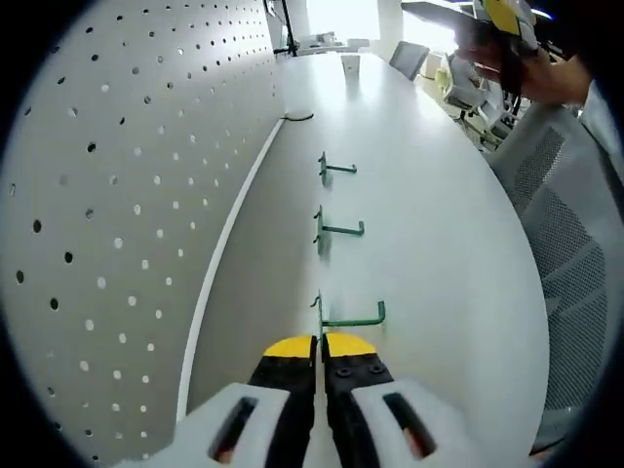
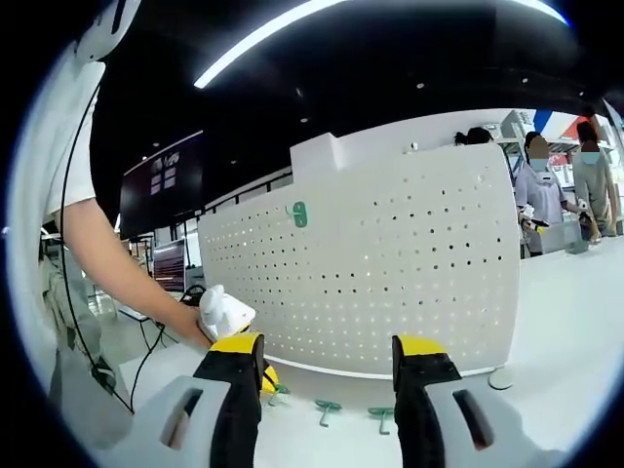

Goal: Insert the hook assembly into the mounting plate slot until the hook locks in place.

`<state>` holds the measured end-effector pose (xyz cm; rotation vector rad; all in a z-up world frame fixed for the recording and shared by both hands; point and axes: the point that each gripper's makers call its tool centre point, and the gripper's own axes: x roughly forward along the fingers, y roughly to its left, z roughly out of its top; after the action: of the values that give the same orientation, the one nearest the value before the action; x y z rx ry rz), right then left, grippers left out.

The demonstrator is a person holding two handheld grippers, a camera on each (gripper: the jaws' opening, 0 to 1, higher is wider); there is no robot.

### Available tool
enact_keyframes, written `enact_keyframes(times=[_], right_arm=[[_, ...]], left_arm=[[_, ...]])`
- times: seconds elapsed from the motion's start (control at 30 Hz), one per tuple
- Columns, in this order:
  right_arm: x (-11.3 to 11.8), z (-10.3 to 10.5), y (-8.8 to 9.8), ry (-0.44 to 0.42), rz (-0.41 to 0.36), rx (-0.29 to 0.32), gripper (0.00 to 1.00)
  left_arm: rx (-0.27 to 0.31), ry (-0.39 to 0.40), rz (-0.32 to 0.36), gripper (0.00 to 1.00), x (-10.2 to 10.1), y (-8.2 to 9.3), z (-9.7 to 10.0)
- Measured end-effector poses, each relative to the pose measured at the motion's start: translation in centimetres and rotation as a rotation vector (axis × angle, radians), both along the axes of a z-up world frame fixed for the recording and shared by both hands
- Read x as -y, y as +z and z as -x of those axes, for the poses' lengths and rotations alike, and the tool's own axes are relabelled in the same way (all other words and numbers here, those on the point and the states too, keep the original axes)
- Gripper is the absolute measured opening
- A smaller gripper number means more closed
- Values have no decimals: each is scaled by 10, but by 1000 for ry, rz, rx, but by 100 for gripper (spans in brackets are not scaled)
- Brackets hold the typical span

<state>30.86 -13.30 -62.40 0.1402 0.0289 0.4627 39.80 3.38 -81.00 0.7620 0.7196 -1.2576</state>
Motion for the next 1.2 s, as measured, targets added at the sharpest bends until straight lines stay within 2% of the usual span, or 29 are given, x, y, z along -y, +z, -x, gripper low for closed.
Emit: enact_keyframes(times=[0.3,0.57,0.9,1.2], right_arm=[[-1,0,2,4,-1,7,51],[-1,0,6,2,-16,12,51],[2,2,10,-8,-40,14,51],[-1,3,15,-1,-54,22,51]], left_arm=[[1,22,49,1,5,11,1],[11,36,111,1,15,28,2],[30,47,144,1,20,42,5],[27,95,233,1,26,63,7]])
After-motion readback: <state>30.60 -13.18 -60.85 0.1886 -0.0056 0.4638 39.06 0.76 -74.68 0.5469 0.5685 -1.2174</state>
